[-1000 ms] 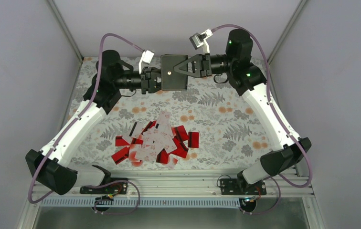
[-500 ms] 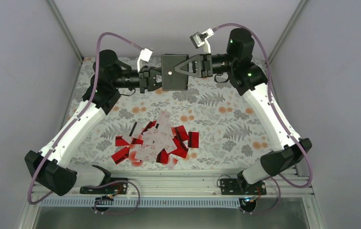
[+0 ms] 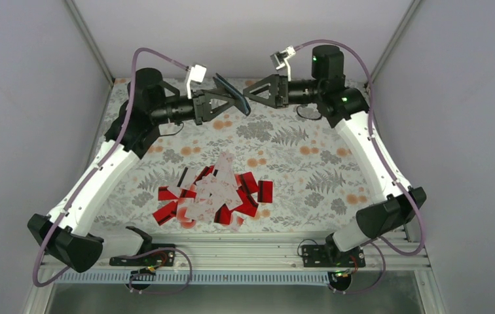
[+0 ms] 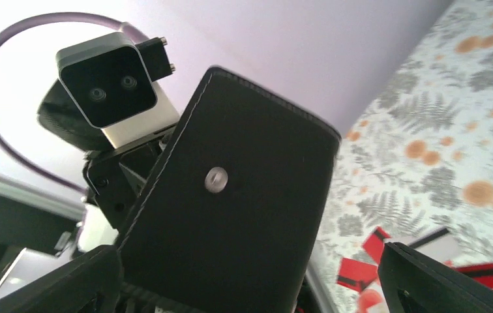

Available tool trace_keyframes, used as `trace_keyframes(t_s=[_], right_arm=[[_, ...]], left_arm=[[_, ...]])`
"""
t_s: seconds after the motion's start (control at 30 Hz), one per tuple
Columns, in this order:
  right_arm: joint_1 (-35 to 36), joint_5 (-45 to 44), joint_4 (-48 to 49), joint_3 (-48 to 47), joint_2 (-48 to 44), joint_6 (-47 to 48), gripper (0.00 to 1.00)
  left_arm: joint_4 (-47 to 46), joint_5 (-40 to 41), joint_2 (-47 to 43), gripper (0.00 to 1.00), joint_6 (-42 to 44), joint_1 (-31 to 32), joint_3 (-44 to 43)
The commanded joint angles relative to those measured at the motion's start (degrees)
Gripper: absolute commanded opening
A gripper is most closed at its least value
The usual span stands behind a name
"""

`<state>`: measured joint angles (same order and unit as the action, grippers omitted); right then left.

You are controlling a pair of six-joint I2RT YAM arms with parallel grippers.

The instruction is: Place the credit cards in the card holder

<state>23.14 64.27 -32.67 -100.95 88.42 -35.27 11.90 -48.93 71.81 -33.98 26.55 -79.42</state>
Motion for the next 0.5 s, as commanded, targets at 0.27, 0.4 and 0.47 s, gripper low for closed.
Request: trace_keyframes(t_s=[0.27,0.4,0.47], right_arm=[[-0.9,-12.1,-5.6,6.6,-5.7,4.5,0.99],[-0.9,-15.9,-6.6,7.8,-4.4,4.1,0.99],[-0.9,-19.9,-8.9,8.5,-3.3,4.4,0.99]], left_arm=[[17.8,16.7,3.8,0.02,16.8,2.5,-1.4],[18.0,15.7,3.9,0.02,22.1,4.7,-0.8],[17.3,14.9,3.8,0.02,24.4,5.2,-0.1]])
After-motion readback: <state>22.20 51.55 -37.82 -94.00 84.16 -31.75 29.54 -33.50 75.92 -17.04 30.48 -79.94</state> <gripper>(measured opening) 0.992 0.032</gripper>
